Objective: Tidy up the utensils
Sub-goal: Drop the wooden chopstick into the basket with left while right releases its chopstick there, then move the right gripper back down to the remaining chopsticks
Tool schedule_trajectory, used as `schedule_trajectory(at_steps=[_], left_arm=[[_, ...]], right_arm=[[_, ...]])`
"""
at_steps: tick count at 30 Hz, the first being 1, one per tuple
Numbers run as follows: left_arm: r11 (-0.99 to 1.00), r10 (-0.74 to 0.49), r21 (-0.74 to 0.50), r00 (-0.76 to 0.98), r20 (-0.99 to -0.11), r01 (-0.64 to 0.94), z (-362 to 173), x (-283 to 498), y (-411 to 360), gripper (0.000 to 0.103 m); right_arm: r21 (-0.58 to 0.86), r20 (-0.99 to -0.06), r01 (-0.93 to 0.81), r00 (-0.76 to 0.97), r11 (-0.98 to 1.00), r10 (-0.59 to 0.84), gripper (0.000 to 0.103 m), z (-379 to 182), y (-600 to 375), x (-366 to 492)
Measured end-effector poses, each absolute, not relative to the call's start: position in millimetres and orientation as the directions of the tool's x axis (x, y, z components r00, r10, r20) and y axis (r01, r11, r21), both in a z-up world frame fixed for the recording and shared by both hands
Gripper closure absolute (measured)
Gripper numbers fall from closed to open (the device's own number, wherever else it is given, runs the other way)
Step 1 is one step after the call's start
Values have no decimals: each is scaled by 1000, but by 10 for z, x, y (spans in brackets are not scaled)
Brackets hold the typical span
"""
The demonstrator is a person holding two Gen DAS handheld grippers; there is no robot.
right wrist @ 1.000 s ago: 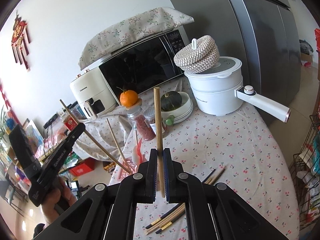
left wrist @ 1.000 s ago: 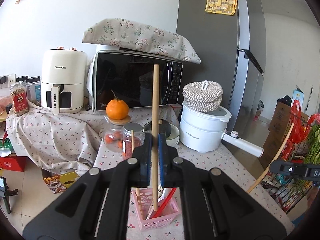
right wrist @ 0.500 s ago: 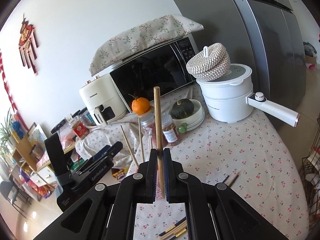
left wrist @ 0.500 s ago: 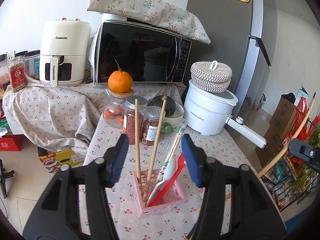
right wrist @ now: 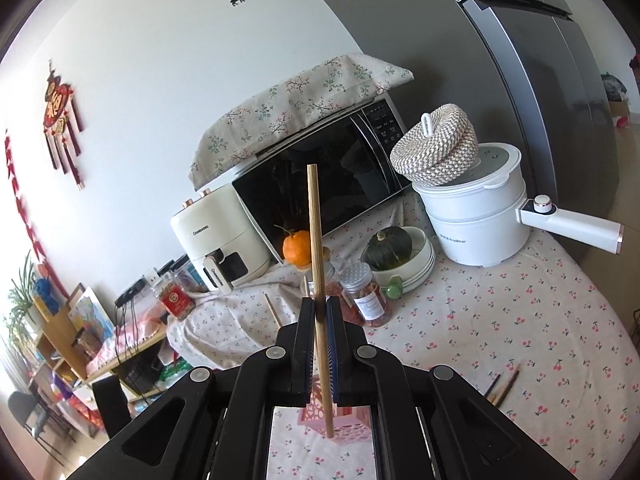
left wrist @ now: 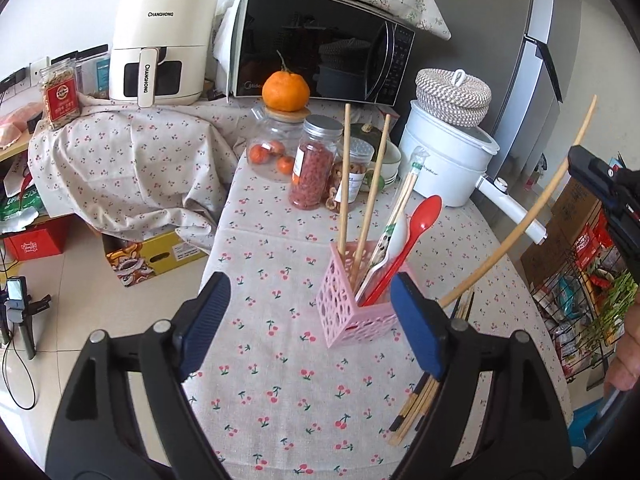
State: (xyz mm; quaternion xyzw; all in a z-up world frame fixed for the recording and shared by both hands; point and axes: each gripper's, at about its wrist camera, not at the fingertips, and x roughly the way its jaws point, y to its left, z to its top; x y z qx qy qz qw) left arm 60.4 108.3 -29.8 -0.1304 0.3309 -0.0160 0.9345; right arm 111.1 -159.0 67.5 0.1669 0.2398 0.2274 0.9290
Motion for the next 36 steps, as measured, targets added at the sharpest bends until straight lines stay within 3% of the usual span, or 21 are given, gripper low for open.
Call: schedule_trajectory(at_steps=[10, 16, 19, 21, 23, 28, 31, 36], left_arm=[[951, -145, -301, 762, -631, -69, -346, 597, 1192, 21], [953, -150, -296, 754, -639, -60, -357, 608, 1139, 21], [954, -155, -293, 747, -647, -56, -369, 609, 1112, 20], [954, -162, -294, 741, -652, -50, -373, 602, 1086, 20], [954, -173, -298, 737, -654, -41, -376, 588, 1053, 18], [963, -180, -270, 722, -668, -10, -401, 582, 915, 16], [971, -163, -239, 713, -682, -7, -424, 589, 827, 1], [980, -144, -199, 716, -683, 7, -430, 581, 691, 1]], right_arm=[[377, -353, -323, 816, 868, 457, 97, 594, -1342, 1236], [363, -409, -333, 782, 870, 471, 95, 450, -1221, 1354], [370, -441, -320, 766, 872, 468, 81, 388, -1218, 1385], [382, -434, -320, 767, 867, 473, 56, 399, -1254, 1365], [391, -413, -323, 775, 862, 478, 45, 440, -1315, 1320], [372, -406, -329, 783, 868, 472, 31, 533, -1504, 1234], [346, -411, -325, 791, 880, 453, 22, 539, -1663, 1186], [292, -441, -281, 809, 914, 389, 12, 494, -1939, 1124]])
